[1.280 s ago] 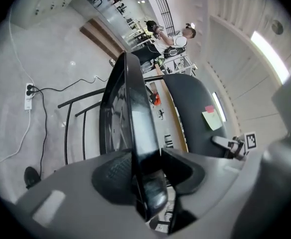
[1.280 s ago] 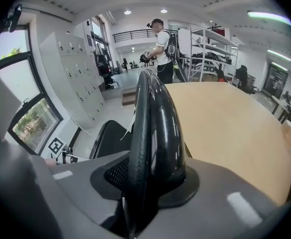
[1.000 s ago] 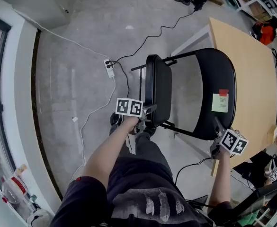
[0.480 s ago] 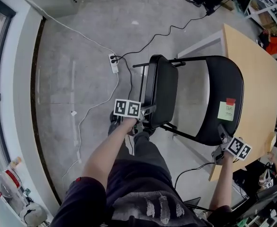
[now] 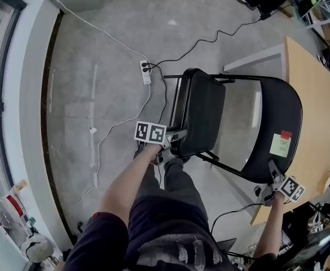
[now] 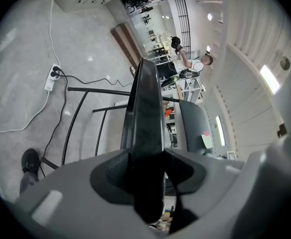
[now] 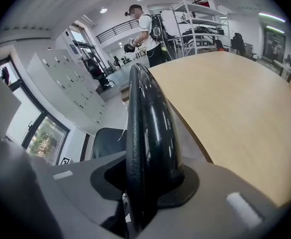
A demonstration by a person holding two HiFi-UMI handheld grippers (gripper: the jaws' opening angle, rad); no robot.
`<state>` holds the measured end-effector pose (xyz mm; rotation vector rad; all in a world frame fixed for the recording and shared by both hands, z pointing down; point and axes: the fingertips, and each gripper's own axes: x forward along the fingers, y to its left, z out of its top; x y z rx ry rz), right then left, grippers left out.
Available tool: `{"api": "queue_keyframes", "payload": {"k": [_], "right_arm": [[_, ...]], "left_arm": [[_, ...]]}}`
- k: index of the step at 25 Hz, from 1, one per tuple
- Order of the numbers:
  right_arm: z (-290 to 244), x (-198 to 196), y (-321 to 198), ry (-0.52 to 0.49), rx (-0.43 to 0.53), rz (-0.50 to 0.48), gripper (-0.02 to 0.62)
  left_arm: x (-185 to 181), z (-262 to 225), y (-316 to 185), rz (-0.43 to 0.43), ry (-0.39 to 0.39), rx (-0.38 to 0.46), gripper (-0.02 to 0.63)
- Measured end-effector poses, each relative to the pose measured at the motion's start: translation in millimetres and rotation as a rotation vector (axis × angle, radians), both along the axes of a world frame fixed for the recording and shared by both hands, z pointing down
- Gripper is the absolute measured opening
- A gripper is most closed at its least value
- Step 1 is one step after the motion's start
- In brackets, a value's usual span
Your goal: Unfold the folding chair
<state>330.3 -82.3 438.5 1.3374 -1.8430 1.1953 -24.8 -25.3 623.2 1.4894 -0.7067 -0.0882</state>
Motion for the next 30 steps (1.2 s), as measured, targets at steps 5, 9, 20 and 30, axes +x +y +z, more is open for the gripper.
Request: {"api": "queue_keyframes", "payload": {"k": [5,9,20,30], "right_arm": [[8.2,-0.7,-5.7,-0.019,-0.006,-0.025,0.12],[18.4,-9.2,-11.8,-0.041,-0.016,-0.056,0.118],[49.5,-0.5,-21.9,-0.002,-0.042,-0.046,0.117],[79.1,-35.9,-15.9,-0.119,-0.084,-0.044,0.114]], "left_arm": [[-13.5,17.5,10.2,-0.034,0.017,-0.022,0.185],[-28.9,42.1,17.4,-0.061,-0.017,-0.062,0.234],[-47.0,77.3,14.9,-0.091,-0.004,-0.027,0.233],[-83.5,121.1,28.4,-0.108,-0.055,-0.03,0.236]]}}
